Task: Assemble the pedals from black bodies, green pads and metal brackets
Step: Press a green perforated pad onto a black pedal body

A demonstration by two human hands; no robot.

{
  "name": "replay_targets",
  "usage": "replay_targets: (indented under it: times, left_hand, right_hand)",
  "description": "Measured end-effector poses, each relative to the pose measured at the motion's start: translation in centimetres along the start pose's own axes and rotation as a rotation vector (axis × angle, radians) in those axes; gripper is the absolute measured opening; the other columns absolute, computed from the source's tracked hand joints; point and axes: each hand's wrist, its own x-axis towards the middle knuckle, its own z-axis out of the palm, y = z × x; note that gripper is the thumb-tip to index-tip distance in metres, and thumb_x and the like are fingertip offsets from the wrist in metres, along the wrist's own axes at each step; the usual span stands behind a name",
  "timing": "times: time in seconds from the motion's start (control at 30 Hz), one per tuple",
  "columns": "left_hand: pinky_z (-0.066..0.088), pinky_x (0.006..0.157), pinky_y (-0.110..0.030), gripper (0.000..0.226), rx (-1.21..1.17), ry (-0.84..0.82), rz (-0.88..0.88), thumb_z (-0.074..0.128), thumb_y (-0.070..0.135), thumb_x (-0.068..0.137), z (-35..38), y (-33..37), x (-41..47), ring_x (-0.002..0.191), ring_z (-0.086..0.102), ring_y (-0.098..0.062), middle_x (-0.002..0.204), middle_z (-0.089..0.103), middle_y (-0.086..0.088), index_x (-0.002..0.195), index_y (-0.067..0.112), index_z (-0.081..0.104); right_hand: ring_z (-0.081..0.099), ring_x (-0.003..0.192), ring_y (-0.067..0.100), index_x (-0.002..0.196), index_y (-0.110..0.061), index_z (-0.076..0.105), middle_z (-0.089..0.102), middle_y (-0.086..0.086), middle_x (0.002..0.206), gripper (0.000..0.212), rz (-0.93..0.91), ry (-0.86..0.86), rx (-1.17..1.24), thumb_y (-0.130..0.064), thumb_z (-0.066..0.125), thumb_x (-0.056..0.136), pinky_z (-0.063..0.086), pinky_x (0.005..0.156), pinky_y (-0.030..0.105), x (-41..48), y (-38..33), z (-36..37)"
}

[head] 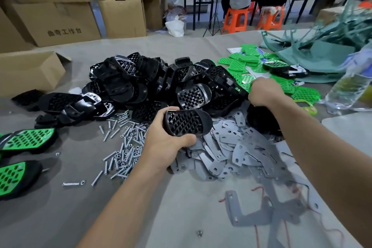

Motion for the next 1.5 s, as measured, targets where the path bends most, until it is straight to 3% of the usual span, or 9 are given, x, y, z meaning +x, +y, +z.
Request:
replay_targets:
  times: [0.2, 0.3, 0.4, 0.63, 0.83, 1.07, 1.3, 1.43, 1.5]
  left_hand:
    - [0.058, 0.060, -0.024, 0.076, -0.062, 0.004, -0.031, 0.084, -0.002, 0.051, -0.2, 0.0, -0.2, 0.073, 0.073, -0.009, 0.085, 0.075, 0.010, 0.112, 0.039, 0.066]
    - [0.060, 0.061, -0.032, 0.077, -0.031, 0.060, -0.025, 0.079, -0.001, 0.045, 0.1, -0.2, -0.1, 0.074, 0.069, -0.007, 0.084, 0.072, 0.013, 0.106, 0.044, 0.065]
    - [0.051, 0.054, -0.017, 0.075, 0.063, 0.150, 0.049, 0.077, 0.005, 0.045, 0.5, -0.1, -0.6, 0.067, 0.062, 0.002, 0.086, 0.070, 0.019, 0.104, 0.048, 0.061]
    - [0.056, 0.059, -0.024, 0.080, 0.136, 0.098, 0.036, 0.080, -0.016, 0.057, 0.1, 0.0, -0.3, 0.073, 0.066, -0.003, 0.091, 0.072, 0.010, 0.111, 0.040, 0.061]
    - [0.060, 0.063, -0.051, 0.078, 0.025, -0.022, -0.029, 0.074, -0.008, 0.048, -0.4, 0.8, -0.3, 0.072, 0.067, -0.027, 0.098, 0.071, -0.016, 0.112, 0.036, 0.065]
    - [0.063, 0.071, -0.046, 0.079, 0.036, -0.063, -0.017, 0.078, -0.006, 0.051, -0.6, 0.2, -0.1, 0.088, 0.071, -0.028, 0.104, 0.074, -0.009, 0.116, 0.036, 0.065]
    - [0.059, 0.094, -0.052, 0.077, 0.098, -0.027, -0.002, 0.085, 0.004, 0.051, -0.4, -0.2, 0.1, 0.104, 0.072, -0.022, 0.108, 0.076, 0.003, 0.111, 0.047, 0.064]
    - [0.061, 0.085, -0.042, 0.078, 0.135, -0.025, 0.015, 0.085, 0.007, 0.050, -0.4, -0.1, 0.0, 0.099, 0.071, -0.016, 0.105, 0.074, 0.006, 0.114, 0.046, 0.063]
    - [0.061, 0.075, -0.037, 0.079, 0.148, -0.041, 0.026, 0.086, 0.006, 0.050, -0.5, -0.1, -0.1, 0.091, 0.070, -0.014, 0.101, 0.072, 0.005, 0.115, 0.045, 0.062]
  right_hand:
    - [0.065, 0.097, 0.027, 0.140, -0.011, 0.059, 0.066, 0.019, 0.126, 0.052, 0.181, 0.360, 0.763, 0.006, 0.049, 0.092, 0.056, 0.086, 0.039, -3.0, -0.4, -2.3]
    - [0.075, 0.091, 0.020, 0.122, -0.010, 0.068, 0.076, 0.004, 0.109, 0.033, -0.025, 0.152, 1.386, 0.004, 0.047, 0.101, 0.063, 0.073, 0.033, -7.1, -4.0, -2.5]
    - [0.077, 0.084, 0.022, 0.093, -0.022, 0.071, 0.079, 0.000, 0.089, 0.040, -0.149, -0.085, 1.593, 0.007, 0.044, 0.099, 0.061, 0.064, 0.029, -10.5, -7.2, -1.4]
    - [0.060, 0.083, 0.024, 0.079, -0.025, 0.064, 0.062, 0.009, 0.088, 0.040, -0.158, -0.239, 1.540, 0.006, 0.044, 0.094, 0.048, 0.064, 0.037, -12.0, -7.3, 1.4]
    - [0.065, 0.073, 0.016, 0.089, -0.020, 0.076, 0.074, 0.009, 0.076, 0.022, -0.350, -0.135, 1.334, -0.004, 0.062, 0.094, 0.055, 0.065, 0.036, -12.9, -7.1, 0.8]
    - [0.067, 0.062, 0.020, 0.083, -0.023, 0.077, 0.073, 0.003, 0.066, 0.005, -0.261, 0.042, 1.281, -0.019, 0.079, 0.085, 0.058, 0.061, 0.035, -12.5, -6.6, 1.2]
    - [0.037, 0.049, 0.011, 0.095, -0.017, 0.079, 0.062, 0.007, 0.077, 0.015, -0.278, -0.389, 1.747, -0.010, 0.069, 0.087, 0.039, 0.052, 0.019, -12.1, -6.0, 1.2]
    - [0.060, 0.060, 0.010, 0.092, -0.020, 0.080, 0.069, 0.017, 0.078, 0.018, -0.340, -0.349, 1.558, -0.005, 0.070, 0.088, 0.045, 0.050, 0.018, -12.6, -6.3, 0.7]
    - [0.070, 0.074, 0.022, 0.094, -0.021, 0.079, 0.070, 0.024, 0.084, 0.022, -0.370, -0.274, 1.421, -0.001, 0.069, 0.090, 0.059, 0.063, 0.035, -12.9, -6.8, 0.8]
